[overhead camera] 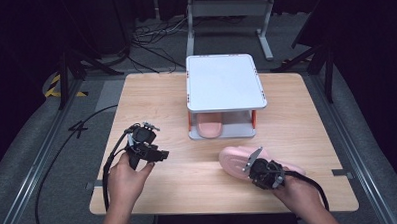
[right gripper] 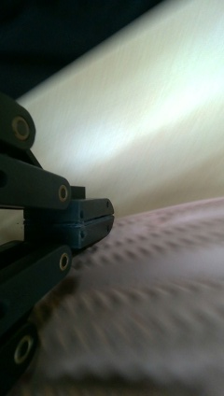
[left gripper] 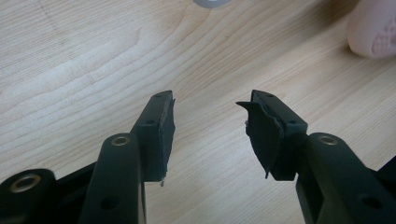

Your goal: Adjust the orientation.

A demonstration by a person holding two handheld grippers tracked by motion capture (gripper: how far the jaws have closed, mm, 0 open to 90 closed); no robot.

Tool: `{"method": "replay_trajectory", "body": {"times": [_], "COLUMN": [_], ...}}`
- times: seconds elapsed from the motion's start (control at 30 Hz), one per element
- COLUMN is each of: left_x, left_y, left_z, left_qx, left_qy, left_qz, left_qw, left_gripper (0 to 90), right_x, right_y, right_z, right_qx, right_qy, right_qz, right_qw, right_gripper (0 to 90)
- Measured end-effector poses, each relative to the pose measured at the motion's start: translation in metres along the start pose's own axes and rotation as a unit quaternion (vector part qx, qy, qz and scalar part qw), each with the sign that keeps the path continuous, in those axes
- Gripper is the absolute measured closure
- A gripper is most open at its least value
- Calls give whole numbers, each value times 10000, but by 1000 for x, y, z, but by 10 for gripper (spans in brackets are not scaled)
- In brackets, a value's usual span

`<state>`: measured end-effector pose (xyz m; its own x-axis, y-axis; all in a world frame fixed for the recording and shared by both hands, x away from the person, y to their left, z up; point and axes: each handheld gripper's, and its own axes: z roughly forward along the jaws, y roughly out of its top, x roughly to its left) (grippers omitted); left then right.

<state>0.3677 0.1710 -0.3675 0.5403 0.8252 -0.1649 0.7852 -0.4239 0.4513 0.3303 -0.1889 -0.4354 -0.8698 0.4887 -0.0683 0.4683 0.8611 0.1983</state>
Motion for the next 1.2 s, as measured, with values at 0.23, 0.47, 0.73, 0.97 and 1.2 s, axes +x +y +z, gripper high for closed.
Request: {"method": "replay_trajectory", "body": {"times": [0.23,0.47,0.73,0.97,1.2], "left_x": [1,1,4,4,1], "left_y": [1,0,-5,-3,4], "left_z": [2,1,-1,4,6], "left_qx": [21,18,-13,71,58], "left_qy": [-1,6,11,-5,-45], "left_qz": [33,5,-145,-74,6], "left_qw": [10000,10000,9999,9999,10000], "left_gripper": [514,513,510,510,510], "right_x": [-14,-19,-52,-56,-37], "right_y": [-12,-23,-37,-35,-43], "right_z": [-9,-72,-84,-74,-80], "right_qx": [-324,-1673,-2135,-1964,-1755], "right_qy": [506,427,146,135,935], "right_qz": [210,445,1163,1196,944], "right_qw": [9980,9840,9699,9731,9755], "right_gripper": [900,900,900,900,900]}}
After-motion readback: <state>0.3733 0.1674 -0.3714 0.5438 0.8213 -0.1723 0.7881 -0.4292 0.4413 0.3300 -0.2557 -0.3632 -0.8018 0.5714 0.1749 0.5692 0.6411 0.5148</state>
